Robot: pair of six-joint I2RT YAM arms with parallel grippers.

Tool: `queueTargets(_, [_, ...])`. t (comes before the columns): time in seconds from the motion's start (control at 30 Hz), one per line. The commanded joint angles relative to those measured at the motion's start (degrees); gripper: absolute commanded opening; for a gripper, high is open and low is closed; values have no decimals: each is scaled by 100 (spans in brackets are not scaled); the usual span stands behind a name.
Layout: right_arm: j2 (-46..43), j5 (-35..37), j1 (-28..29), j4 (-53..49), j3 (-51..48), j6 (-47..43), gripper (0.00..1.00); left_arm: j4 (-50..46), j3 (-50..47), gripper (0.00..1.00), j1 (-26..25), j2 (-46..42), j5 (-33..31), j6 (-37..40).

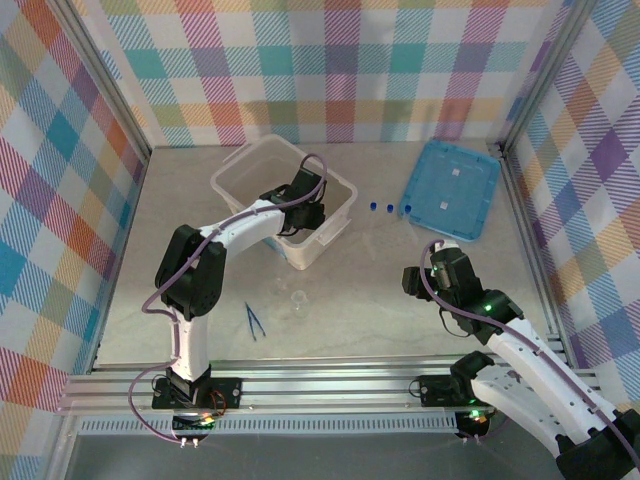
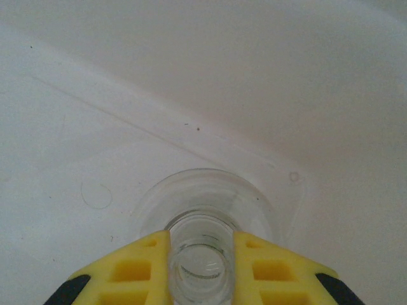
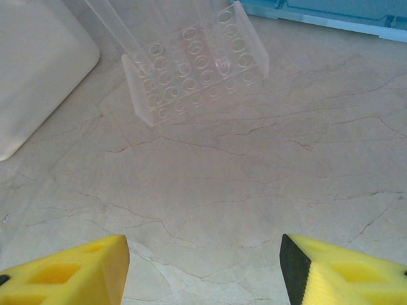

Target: Organize the chemistry lab equipment

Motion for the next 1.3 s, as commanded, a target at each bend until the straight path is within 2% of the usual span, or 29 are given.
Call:
queueTargets(0.0, [-33,78,36,-11,55,72,65,68,-48,2,-3,-138,-14,-80])
queueTargets(0.27, [-36,86,40,-31,73,77,65,42,-47,3,-10,-119,130,-37])
queueTargets(0.87, [8,139,39,-65,104,63,65,-3,12,13,-23,-167,421,-59])
queueTargets(1.27, [-1,113,39,-97,167,28,65,-65,16,41,-22,-311,302,-72])
